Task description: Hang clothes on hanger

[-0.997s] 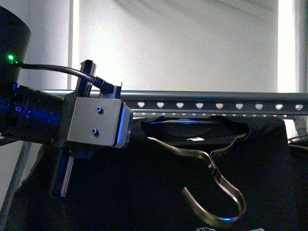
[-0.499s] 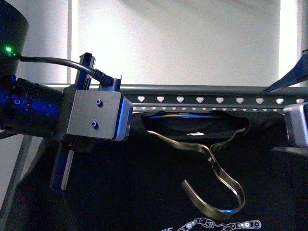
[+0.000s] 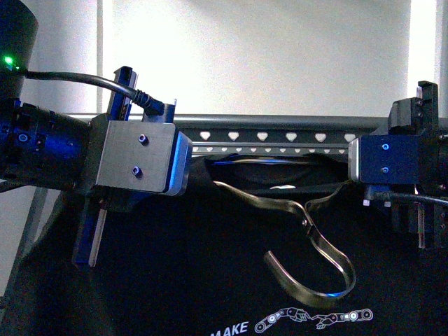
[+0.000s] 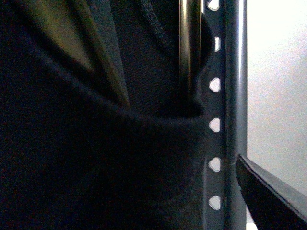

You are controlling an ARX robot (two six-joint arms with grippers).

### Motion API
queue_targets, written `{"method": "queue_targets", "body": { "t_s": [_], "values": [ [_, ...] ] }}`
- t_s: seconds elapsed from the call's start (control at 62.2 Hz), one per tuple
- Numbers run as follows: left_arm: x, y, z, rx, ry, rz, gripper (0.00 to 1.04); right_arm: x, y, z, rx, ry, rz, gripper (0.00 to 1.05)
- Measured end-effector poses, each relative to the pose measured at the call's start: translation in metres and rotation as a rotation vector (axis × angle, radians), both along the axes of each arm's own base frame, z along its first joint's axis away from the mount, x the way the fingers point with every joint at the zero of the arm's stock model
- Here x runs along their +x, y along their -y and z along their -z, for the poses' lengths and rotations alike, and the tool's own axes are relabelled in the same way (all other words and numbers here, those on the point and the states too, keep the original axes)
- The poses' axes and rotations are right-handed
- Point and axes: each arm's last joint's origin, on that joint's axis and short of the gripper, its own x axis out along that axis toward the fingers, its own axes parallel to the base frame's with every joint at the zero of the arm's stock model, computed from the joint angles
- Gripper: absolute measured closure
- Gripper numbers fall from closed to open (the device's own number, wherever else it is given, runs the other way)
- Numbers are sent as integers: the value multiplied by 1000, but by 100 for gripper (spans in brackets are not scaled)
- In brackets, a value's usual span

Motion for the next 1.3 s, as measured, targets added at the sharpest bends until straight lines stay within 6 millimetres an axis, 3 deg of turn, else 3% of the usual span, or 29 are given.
{"method": "queue_targets", "body": {
  "t_s": [0.306, 0.434, 0.531, 0.772, 0.965, 1.045, 1.094, 1.19, 1.254, 1.303],
  "values": [
    [0, 0, 0, 0, 0, -2, 101, 1, -5, -2, 47, 16, -1, 71],
    [0, 0, 0, -1, 0, -1, 100, -1, -4, -2, 69, 7, -3, 93],
    [0, 0, -1, -3, 6, 2, 87, -4, -1, 1, 65, -14, -8, 100],
    [0, 0, -2, -3, 9, 3, 55, -15, 13, 16, 98, -153, 14, 100],
    [0, 0, -2, -3, 9, 4, 17, -36, 34, 31, 200, -409, 57, 100],
    [0, 0, -2, -3, 10, 4, 5, -45, 43, 40, 227, -535, 83, 100],
    [0, 0, -2, -9, 4, 8, 6, -54, 50, 49, 254, -641, 102, 100],
    [-2, -5, -6, -324, -469, 101, 7, -74, 63, 72, 348, -859, 122, 101],
    [1, -12, -15, -616, -735, 21, 7, -84, 71, 82, 448, -939, 101, 101],
    [8, -22, -26, -845, -829, -76, 7, -91, 76, 82, 527, -965, 81, 101]
  ]
}}
